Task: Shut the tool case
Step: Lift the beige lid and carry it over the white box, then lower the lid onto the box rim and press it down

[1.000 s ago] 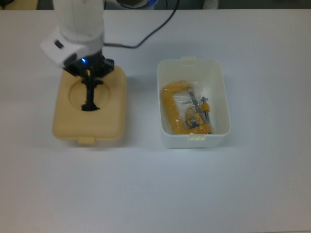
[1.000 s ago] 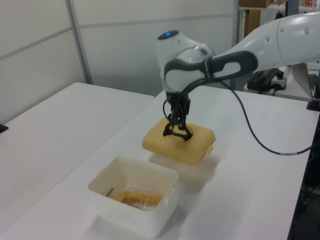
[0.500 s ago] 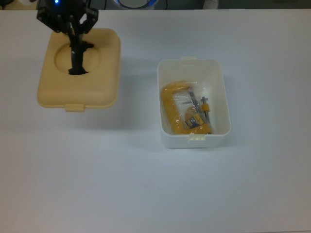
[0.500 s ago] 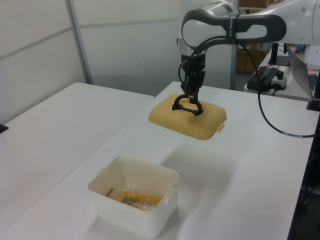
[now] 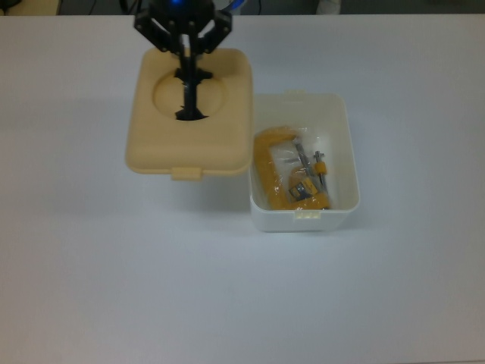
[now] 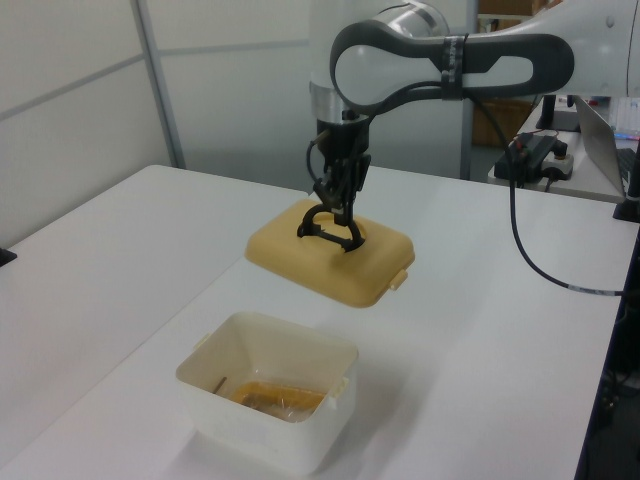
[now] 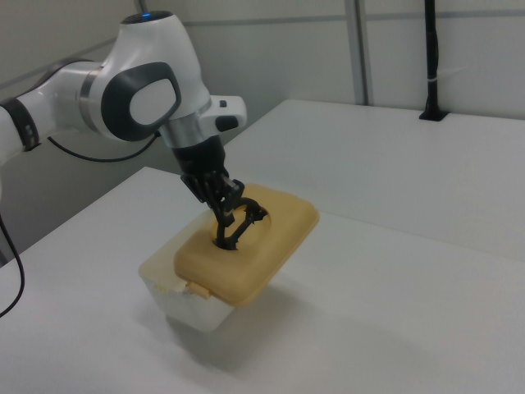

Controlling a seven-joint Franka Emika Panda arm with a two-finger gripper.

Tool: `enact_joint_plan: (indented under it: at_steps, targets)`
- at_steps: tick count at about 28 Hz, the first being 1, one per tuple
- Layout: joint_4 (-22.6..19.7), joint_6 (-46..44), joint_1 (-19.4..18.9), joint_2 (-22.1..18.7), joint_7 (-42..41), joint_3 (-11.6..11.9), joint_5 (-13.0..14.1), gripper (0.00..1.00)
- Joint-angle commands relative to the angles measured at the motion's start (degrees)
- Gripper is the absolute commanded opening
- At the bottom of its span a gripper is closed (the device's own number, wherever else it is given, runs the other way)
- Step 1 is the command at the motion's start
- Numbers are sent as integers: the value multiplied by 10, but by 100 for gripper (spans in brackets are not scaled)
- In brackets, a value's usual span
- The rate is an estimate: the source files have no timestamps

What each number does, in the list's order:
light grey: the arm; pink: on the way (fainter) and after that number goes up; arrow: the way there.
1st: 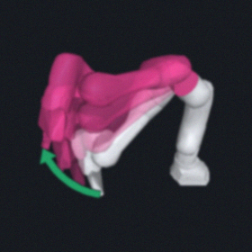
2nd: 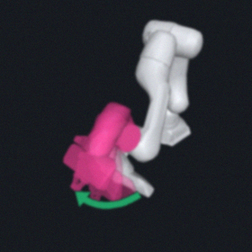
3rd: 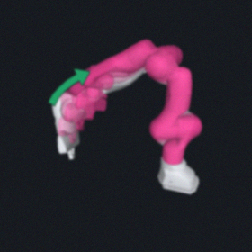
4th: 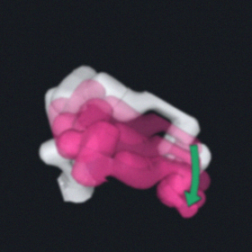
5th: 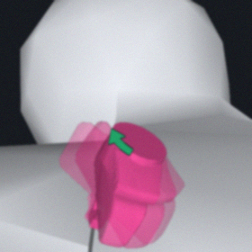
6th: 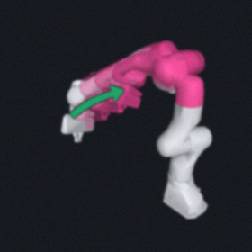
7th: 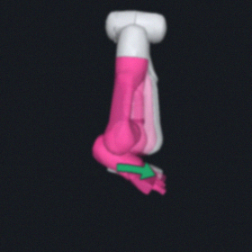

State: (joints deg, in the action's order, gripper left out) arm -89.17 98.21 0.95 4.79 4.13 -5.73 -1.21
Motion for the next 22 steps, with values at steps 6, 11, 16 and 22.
enact_joint_plan:
  at_steps: [6, 11, 16, 22]
  targets:
    - [12, -13, -70, 24, 115, 5, 4, 0]
    - [13, -8, -94, 36, 137, 5, 2, 0]
    - [25, 2, -122, 57, 151, 5, 1, 0]
    - [50, 23, -143, 94, 147, 5, 0, 0]
